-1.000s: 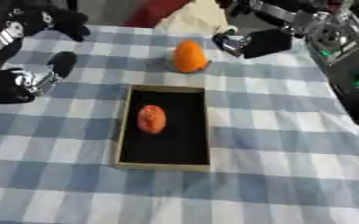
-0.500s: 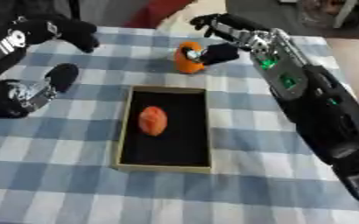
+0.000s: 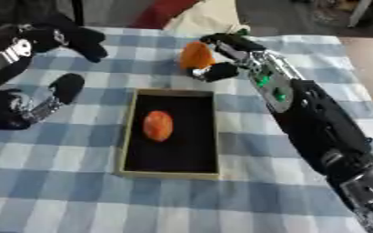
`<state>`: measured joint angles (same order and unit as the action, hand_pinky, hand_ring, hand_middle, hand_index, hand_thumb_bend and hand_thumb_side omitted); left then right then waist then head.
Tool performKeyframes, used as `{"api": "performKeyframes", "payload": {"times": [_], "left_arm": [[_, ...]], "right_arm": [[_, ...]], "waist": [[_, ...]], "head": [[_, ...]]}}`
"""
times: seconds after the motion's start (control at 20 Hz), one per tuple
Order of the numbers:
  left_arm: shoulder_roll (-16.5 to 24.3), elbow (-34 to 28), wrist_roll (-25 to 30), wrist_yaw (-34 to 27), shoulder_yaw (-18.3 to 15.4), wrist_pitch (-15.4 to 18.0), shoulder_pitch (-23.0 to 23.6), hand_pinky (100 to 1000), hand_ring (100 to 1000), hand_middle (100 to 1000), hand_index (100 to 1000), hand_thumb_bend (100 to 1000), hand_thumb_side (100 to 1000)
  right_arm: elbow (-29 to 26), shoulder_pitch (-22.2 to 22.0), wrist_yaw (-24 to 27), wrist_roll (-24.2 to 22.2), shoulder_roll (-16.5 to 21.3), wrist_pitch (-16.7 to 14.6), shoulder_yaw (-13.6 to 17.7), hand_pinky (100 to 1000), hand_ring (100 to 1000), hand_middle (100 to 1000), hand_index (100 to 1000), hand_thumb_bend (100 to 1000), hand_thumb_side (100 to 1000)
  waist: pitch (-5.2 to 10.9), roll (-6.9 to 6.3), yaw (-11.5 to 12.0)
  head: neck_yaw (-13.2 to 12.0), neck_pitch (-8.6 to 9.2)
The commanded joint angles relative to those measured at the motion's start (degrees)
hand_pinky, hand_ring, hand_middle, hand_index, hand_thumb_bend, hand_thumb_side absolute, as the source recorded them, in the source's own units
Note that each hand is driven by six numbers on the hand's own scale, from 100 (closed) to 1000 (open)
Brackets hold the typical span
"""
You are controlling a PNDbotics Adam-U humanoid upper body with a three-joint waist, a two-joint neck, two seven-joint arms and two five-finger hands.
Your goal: Pick up objects on the table and place them in the box.
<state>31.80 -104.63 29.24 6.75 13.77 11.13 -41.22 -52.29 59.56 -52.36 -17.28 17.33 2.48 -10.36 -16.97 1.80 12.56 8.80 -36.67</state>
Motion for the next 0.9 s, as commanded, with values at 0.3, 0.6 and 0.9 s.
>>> {"api": "performKeyframes", "payload": {"times": [0.3,0.6,0.9], "left_arm": [[0.51,-0.64,0.98,-0.26,-0.13,0.07,-0.31,868,751,736,924,155,815],[0.39,-0.56,1.01,-0.3,-0.18,-0.03,-0.17,868,751,736,925,135,835],[0.33,-0.49,0.88,-0.34,-0.19,-0.26,-0.09,869,750,736,927,111,858]], "right_arm": [[4.42,1.28,-4.6,4.32,0.03,-0.43,2.22,889,864,900,953,323,626],[3.92,0.79,-5.16,9.01,-0.03,0.2,2.98,870,816,818,732,186,519],[-0.62,0.35,-3.88,15.01,0.11,2.94,4.34,841,724,662,506,100,440]], "waist": [[0.78,-0.43,0.24],[0.51,-0.62,0.35],[0.33,-0.79,0.27]], "head": [[0.17,0.46],[0.12,0.42],[-0.02,0.38]]}}
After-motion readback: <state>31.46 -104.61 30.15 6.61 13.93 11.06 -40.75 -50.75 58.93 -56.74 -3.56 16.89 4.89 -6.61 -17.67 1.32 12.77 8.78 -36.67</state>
